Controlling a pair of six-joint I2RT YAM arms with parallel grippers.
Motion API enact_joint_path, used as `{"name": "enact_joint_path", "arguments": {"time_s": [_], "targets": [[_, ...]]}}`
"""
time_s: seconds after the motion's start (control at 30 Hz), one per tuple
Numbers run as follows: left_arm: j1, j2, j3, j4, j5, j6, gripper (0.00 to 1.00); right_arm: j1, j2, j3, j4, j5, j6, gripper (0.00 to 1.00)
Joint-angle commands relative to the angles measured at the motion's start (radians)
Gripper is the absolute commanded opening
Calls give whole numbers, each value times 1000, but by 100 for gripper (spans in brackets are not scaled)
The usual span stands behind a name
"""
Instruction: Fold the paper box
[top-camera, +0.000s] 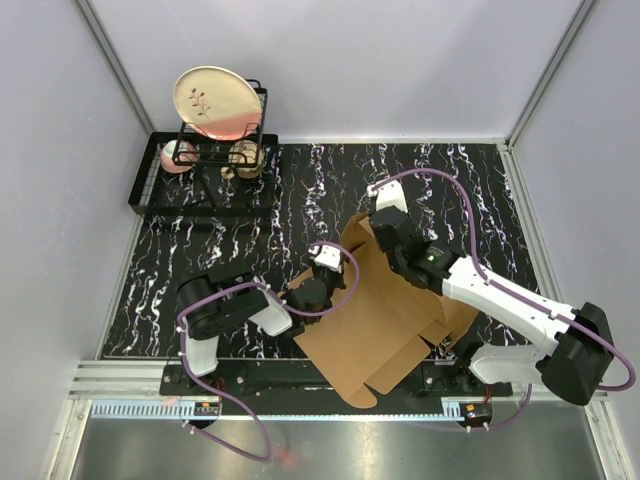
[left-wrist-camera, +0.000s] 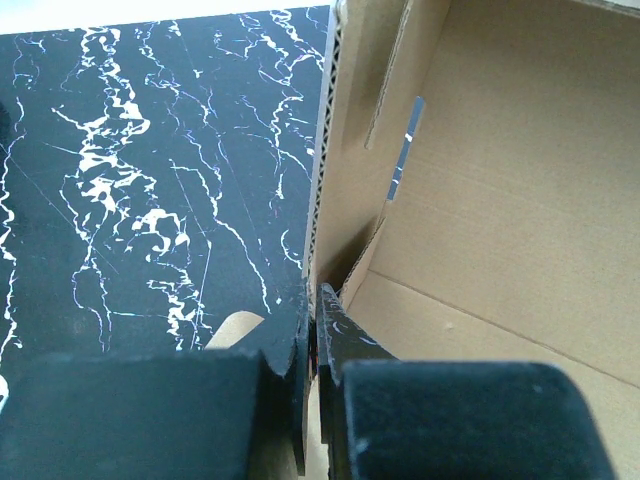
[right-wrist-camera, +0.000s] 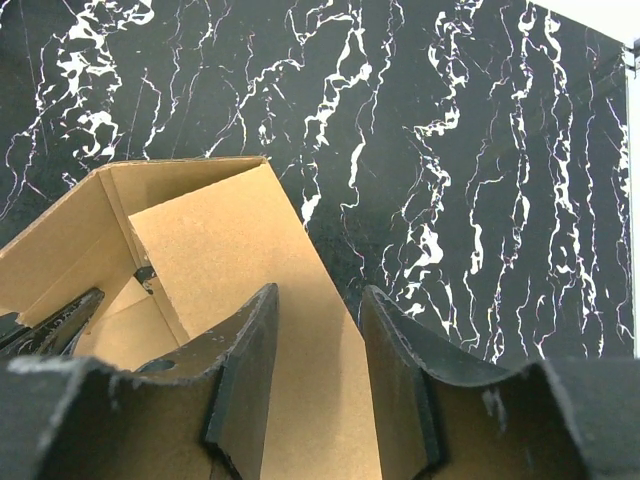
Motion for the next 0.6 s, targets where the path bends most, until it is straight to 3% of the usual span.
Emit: {"name": "enact_joint_path", "arguments": {"time_s": [0.0, 0.33, 0.57], "targets": [[-6, -42, 0, 310, 36, -9, 2, -16, -30, -7, -12, -47, 25, 47], [-6, -35, -11, 314, 28, -1, 1, -67, -101, 47, -41, -147, 30, 53], [-6, -43, -20, 323, 18, 8, 1, -114, -162, -34, -57, -180, 75, 53]]}}
